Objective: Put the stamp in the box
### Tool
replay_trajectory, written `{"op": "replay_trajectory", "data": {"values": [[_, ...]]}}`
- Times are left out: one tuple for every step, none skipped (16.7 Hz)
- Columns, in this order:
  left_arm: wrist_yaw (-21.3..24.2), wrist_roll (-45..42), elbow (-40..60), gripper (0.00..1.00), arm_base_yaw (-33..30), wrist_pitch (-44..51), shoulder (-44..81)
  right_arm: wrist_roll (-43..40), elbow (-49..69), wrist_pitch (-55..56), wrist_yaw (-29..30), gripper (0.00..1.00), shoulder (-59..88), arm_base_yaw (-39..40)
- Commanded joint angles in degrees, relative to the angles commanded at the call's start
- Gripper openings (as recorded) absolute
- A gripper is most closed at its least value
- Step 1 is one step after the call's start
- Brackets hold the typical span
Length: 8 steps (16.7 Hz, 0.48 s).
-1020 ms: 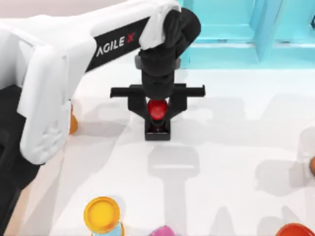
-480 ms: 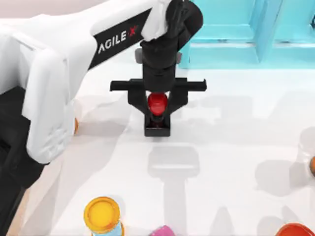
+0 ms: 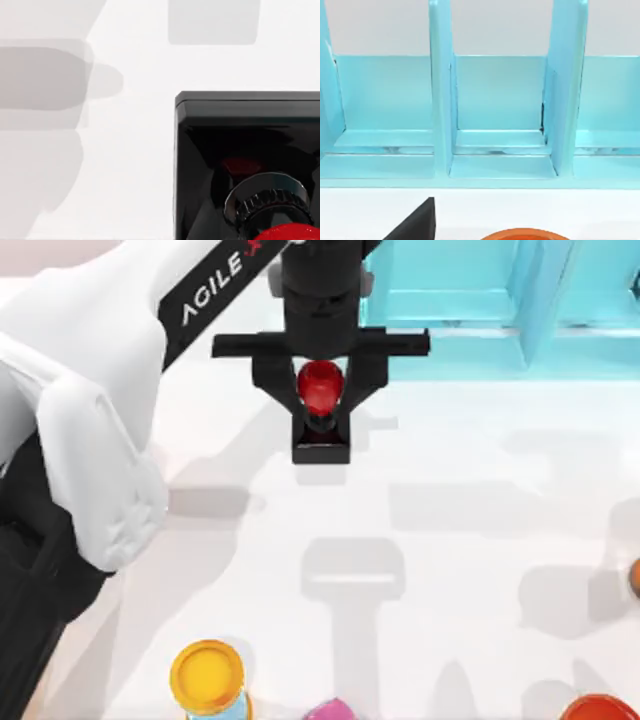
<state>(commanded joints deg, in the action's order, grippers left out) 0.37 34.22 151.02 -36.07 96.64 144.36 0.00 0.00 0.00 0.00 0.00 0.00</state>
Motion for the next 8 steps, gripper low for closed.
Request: {"op": "replay_trajectory", "data": {"values": [[0.0,0.0,1.1,0.00,0.0,1.1,0.1,0.0,0.0,0.0,0.0,1.00,0.0,0.0],[0.0,-0.1,1.6,0.00,0.0,1.5,0.2,0.0,0.0,0.0,0.0,1.00,0.0,0.0],[0.0,-0.1,1.6,0.00,0.0,1.6,0.2,0.0,0.0,0.0,0.0,1.00,0.0,0.0],[0.0,-0.1,1.6,0.00,0.0,1.6,0.2,0.0,0.0,0.0,0.0,1.00,0.0,0.0],[0.0,-0.1,1.6,0.00,0.0,1.6,0.2,0.0,0.0,0.0,0.0,1.00,0.0,0.0],[0.0,-0.2,1.5,0.00,0.1,1.4,0.0,0.0,0.0,0.0,0.0,1.00,0.0,0.0],[0.0,-0.3,1.4,0.00,0.2,1.4,-0.1,0.0,0.0,0.0,0.0,1.00,0.0,0.0],[0.0,-0.9,0.8,0.00,0.6,1.3,-0.8,0.0,0.0,0.0,0.0,1.00,0.0,0.0]]}}
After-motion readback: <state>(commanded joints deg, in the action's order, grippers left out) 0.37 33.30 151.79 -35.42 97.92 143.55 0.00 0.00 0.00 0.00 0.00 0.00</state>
